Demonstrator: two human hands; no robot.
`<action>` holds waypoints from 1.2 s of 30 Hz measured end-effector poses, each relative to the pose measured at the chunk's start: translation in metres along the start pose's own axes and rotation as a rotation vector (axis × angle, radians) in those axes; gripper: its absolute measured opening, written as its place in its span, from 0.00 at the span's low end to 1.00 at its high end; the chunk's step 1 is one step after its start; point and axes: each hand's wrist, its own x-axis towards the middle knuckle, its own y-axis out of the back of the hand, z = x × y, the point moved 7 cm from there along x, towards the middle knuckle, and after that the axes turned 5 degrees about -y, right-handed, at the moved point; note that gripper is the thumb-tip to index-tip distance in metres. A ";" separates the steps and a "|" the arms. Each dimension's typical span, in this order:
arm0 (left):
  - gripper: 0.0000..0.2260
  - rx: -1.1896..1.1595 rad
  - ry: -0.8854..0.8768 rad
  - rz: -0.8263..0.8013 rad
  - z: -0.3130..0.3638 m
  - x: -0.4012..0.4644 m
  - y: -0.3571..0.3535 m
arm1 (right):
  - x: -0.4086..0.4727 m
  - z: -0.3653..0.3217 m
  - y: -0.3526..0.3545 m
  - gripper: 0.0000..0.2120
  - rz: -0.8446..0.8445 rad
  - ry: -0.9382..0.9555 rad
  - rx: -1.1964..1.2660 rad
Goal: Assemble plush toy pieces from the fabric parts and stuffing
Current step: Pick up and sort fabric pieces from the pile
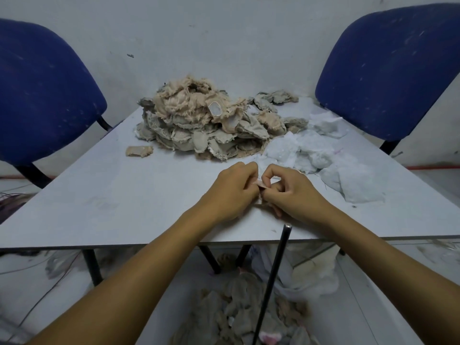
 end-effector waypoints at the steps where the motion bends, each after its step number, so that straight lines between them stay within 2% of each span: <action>1: 0.08 -0.096 0.009 -0.024 -0.002 0.000 0.001 | 0.001 0.001 0.001 0.08 0.021 0.002 -0.019; 3: 0.07 -0.243 0.044 -0.028 -0.007 -0.002 0.006 | 0.003 0.003 0.003 0.08 0.047 0.000 -0.055; 4: 0.07 -0.230 0.045 0.014 -0.009 -0.003 0.009 | 0.004 0.003 0.002 0.08 0.043 -0.002 -0.068; 8: 0.05 0.056 -0.045 0.211 0.001 -0.009 0.012 | 0.006 0.001 0.000 0.10 0.009 -0.008 -0.058; 10: 0.04 0.085 -0.035 0.221 0.002 -0.009 0.007 | 0.006 0.002 0.001 0.10 0.017 -0.016 -0.065; 12: 0.04 -0.042 0.024 0.112 -0.004 -0.005 0.003 | 0.005 0.001 0.002 0.10 0.041 -0.018 -0.075; 15: 0.09 -0.335 0.095 -0.033 -0.009 -0.001 0.004 | 0.003 0.000 0.003 0.10 0.041 -0.008 -0.056; 17: 0.10 -0.473 0.158 -0.069 -0.017 -0.002 0.006 | 0.002 0.000 0.003 0.09 0.010 -0.002 -0.026; 19: 0.05 -0.541 0.177 -0.108 -0.020 -0.003 0.004 | 0.003 -0.003 0.003 0.07 -0.022 0.018 0.024; 22: 0.03 -0.598 0.165 -0.070 -0.017 -0.001 0.005 | 0.002 -0.009 0.003 0.03 -0.062 0.043 0.117; 24: 0.05 -0.633 0.174 -0.078 -0.017 -0.001 0.004 | 0.004 -0.008 0.008 0.08 -0.038 0.029 0.218; 27: 0.10 -0.746 0.184 -0.334 -0.010 -0.005 -0.002 | 0.006 0.001 0.015 0.08 0.059 -0.051 0.308; 28: 0.12 -0.742 0.192 -0.368 -0.011 -0.006 -0.003 | 0.007 0.003 0.016 0.09 0.088 -0.066 0.260; 29: 0.13 -0.708 0.211 -0.334 -0.015 -0.003 -0.002 | 0.008 0.005 0.015 0.11 0.104 -0.074 0.180; 31: 0.11 -0.530 0.226 -0.164 -0.027 0.004 0.005 | 0.010 0.006 0.009 0.12 0.103 -0.101 0.007; 33: 0.10 -0.272 0.168 -0.028 -0.031 0.011 0.012 | 0.013 0.006 0.006 0.11 0.119 -0.121 -0.106; 36: 0.15 -0.065 0.082 0.094 -0.031 0.025 0.024 | 0.024 0.000 0.008 0.09 0.186 -0.102 -0.180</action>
